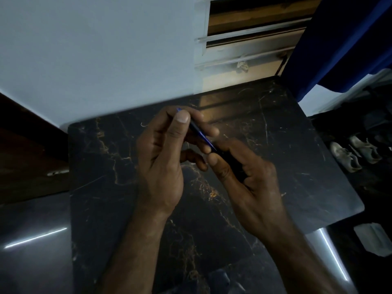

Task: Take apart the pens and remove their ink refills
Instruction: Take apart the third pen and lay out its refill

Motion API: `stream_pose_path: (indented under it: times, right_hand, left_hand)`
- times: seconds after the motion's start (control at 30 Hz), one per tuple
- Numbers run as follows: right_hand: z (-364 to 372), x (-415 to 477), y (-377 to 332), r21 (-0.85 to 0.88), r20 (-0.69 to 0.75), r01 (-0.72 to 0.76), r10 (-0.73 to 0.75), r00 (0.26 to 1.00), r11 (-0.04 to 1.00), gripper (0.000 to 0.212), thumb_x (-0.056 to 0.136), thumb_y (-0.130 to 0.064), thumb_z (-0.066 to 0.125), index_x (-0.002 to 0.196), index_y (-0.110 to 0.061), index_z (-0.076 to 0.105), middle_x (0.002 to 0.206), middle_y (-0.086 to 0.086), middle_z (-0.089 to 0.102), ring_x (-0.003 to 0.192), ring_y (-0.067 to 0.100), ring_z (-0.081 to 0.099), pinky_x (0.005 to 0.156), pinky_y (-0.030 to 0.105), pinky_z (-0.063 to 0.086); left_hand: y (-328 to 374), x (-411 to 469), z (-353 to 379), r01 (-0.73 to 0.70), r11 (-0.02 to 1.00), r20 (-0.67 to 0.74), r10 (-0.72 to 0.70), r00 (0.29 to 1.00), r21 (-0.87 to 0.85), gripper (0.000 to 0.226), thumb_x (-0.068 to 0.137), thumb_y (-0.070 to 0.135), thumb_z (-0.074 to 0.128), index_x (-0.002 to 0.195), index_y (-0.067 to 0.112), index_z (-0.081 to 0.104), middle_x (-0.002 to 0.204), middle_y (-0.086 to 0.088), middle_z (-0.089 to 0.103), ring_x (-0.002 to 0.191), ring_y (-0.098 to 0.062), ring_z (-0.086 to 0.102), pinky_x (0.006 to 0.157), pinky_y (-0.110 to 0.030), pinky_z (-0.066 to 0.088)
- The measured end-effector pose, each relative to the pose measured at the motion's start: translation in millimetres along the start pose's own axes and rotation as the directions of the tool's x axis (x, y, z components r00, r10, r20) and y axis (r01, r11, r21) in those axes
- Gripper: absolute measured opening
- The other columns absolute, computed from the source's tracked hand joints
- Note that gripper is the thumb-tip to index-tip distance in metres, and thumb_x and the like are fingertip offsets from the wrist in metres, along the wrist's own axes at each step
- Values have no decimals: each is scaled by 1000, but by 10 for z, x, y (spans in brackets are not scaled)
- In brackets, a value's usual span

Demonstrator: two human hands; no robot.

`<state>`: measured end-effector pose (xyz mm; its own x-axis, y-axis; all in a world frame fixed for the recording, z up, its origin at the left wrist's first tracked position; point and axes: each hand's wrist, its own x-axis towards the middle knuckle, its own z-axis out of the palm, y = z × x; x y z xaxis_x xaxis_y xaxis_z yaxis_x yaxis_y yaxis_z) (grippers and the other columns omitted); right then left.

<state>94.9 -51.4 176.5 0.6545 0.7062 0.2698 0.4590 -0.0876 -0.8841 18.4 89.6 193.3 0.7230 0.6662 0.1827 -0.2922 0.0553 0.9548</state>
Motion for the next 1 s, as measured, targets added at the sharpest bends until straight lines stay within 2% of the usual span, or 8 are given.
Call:
stream_pose_path:
  times: [0.07,0.2,0.37,0.5,0.7,0.83,0.9,1.0]
  right_hand:
    - [-7,-22,12,17,10,21,-21,1000,1000,21,113,-20,55,126,-13,70,85,-5,64,62,19,58,53,32,45]
    - [-16,-50,36,21,5,2,-2,1000,1000,17,113,-22,52,107,-18,67,75,-8,53,58,13,51,54,21,39]
    - [-22,-76,67,41,6,-52,52,999,998,22,109,-21,54,91,-14,64,71,-4,50,58,10,48,56,18,37]
    - [-20,-94,77,84,2,-75,75,997,994,24,109,-22,53,87,-15,60,69,-3,48,58,12,46,54,23,38]
    - [-20,-89,97,140,-26,-104,109,994,985,26,107,-21,53,87,-6,61,66,1,46,57,9,43,53,27,38]
    - [-62,-80,94,212,-58,-139,154,986,967,29,105,-26,54,87,-5,62,65,6,45,56,7,41,52,26,36]
    - [-87,-91,99,215,-60,-130,146,987,968,30,105,-26,53,86,-4,62,66,6,45,56,7,40,52,26,36]
    - [-100,-112,123,208,-58,-137,152,987,968,29,106,-25,53,86,-6,62,66,5,45,57,10,41,51,32,36]
  left_hand:
    - [22,-13,17,-24,997,40,21,999,80,27,115,15,42,110,6,67,94,-9,80,70,-20,72,52,-29,54]
    - [45,-6,59,-49,994,-1,49,999,94,27,114,14,42,108,5,66,93,-12,78,70,-20,72,51,-29,53]
    - [55,34,-6,58,960,-226,-123,966,-275,30,114,23,38,105,14,65,93,-4,74,75,-16,69,56,-28,54]
    - [20,58,-98,187,906,-195,-276,941,-381,32,113,21,35,102,16,64,84,0,68,65,-12,60,50,-25,48]
    - [-101,-55,7,337,925,30,-337,941,-178,30,94,17,42,106,13,69,77,-2,64,53,-11,45,44,-22,34]
    - [-387,-125,-111,319,948,20,-319,948,-11,38,94,12,39,103,12,76,73,1,58,52,-8,43,44,-22,34]
    - [-676,-222,-267,275,934,8,-284,959,228,35,102,15,41,110,17,76,78,6,61,58,-3,52,51,-24,42]
    - [-1188,-505,-548,147,723,58,-251,966,675,30,113,24,47,138,25,62,103,13,68,88,8,64,78,-29,56]
